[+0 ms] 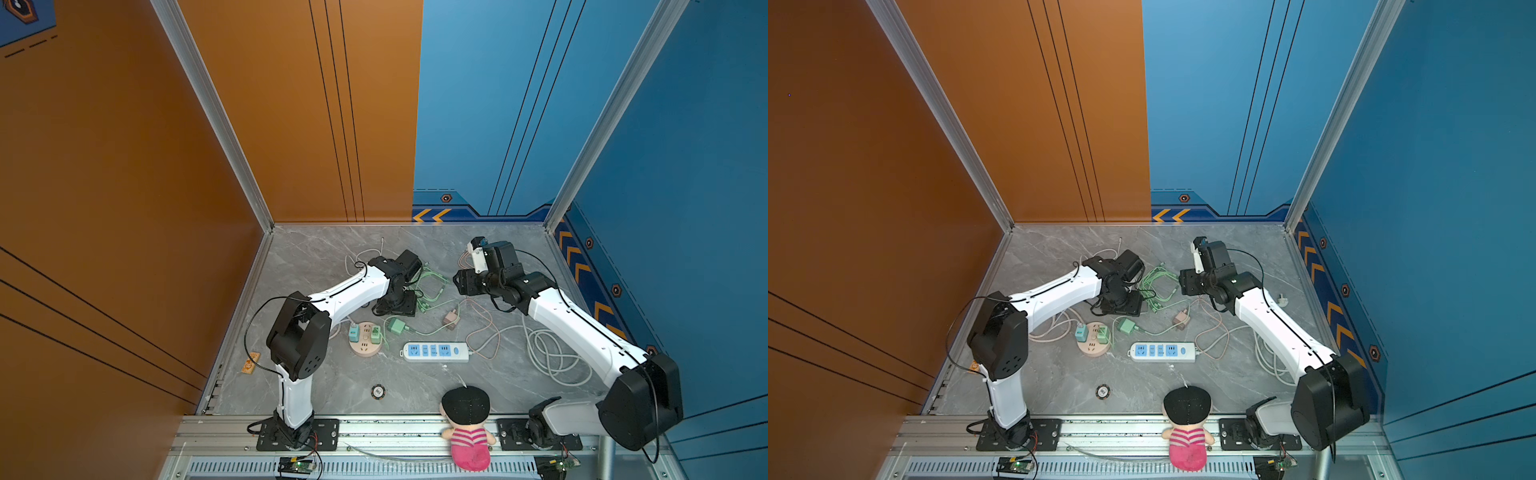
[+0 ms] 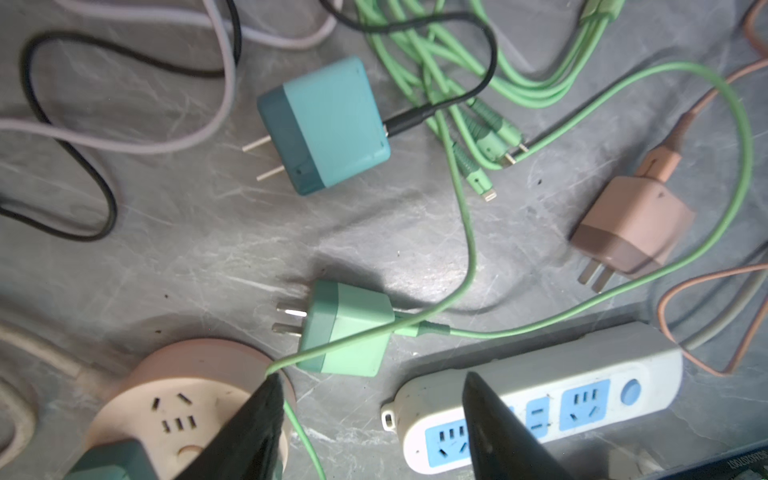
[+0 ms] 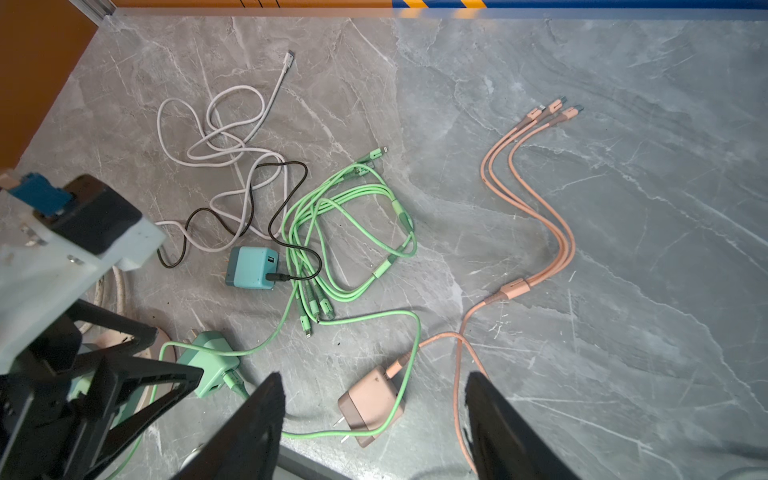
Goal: Insert the plug
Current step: 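Lower the left gripper and close it on the green charger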
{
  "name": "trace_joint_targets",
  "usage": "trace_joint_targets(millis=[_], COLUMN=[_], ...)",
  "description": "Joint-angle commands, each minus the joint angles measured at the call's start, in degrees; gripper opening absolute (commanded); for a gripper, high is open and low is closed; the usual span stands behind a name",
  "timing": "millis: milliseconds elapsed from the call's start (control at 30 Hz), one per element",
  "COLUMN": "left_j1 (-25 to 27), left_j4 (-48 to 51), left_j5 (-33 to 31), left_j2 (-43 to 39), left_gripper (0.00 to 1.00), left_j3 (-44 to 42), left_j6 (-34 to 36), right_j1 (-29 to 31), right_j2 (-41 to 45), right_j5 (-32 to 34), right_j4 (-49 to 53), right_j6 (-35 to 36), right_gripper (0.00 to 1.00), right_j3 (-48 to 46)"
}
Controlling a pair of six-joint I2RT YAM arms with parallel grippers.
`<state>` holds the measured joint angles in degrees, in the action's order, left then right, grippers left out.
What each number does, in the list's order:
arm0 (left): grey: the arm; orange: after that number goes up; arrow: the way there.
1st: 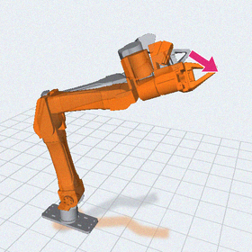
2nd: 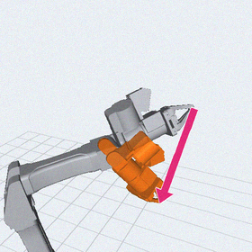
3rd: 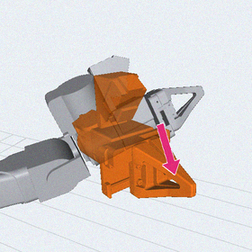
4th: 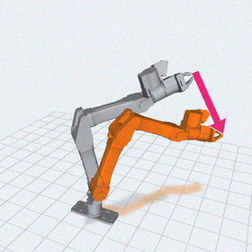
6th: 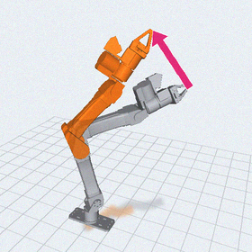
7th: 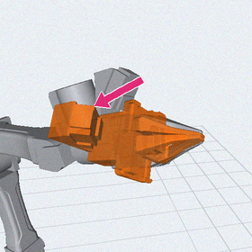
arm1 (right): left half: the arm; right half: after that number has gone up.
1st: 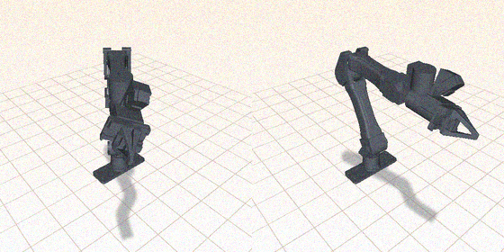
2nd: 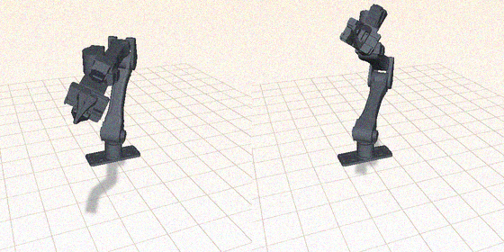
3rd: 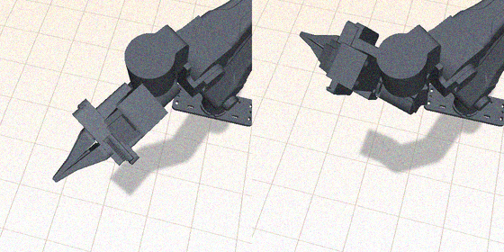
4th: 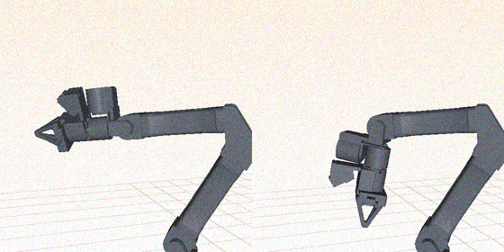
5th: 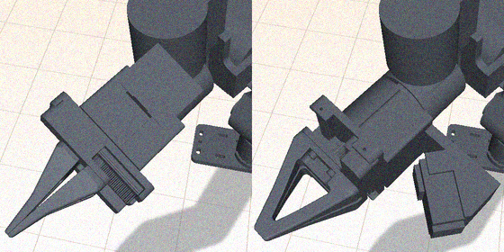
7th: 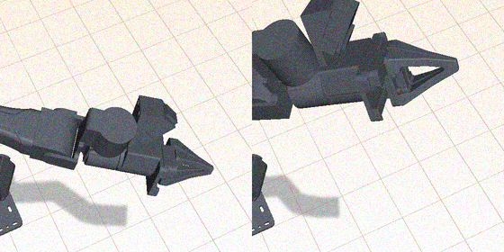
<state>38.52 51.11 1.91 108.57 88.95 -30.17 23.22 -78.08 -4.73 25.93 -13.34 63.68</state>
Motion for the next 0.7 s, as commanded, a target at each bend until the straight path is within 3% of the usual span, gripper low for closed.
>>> trace_joint_targets(millis=[0,267,333,400,533,667], left_j1=[-1.3,-2.3,-2.2,-0.9,4.9,8.4], left_j4=[2.1,3.6,3.6,3.6,3.6,3.6], left_j5=[-2.6,-6.4,-5.6,-4.5,-8.4,-6.2], left_j2=[2.0,6.6,5.7,3.8,0.1,-2.1], left_gripper=[0.65,0.48,0.38,0.37,0.42,0.44], left_j3=[3.4,8.3,7.8,6.9,4.6,2.6], left_j6=[5.8,12.0,12.4,15.0,22.4,23.8], right_j1=[-0.4,-1.0,-1.2,-1.4,-1.7,-1.7], right_j2=[2.6,4.6,5.0,5.4,5.0,3.5], right_j5=[0.7,0.7,0.8,0.9,1.1,0.1], right_j4=[-0.5,-0.4,-0.1,0.0,-0.1,-0.1], right_j6=[0.5,0.6,0.7,0.9,1.1,0.1], right_gripper=[0.71,0.71,0.71,0.71,0.71,0.71], right_j3=[-1.4,-2.6,-2.7,-2.9,-3.1,-2.5])
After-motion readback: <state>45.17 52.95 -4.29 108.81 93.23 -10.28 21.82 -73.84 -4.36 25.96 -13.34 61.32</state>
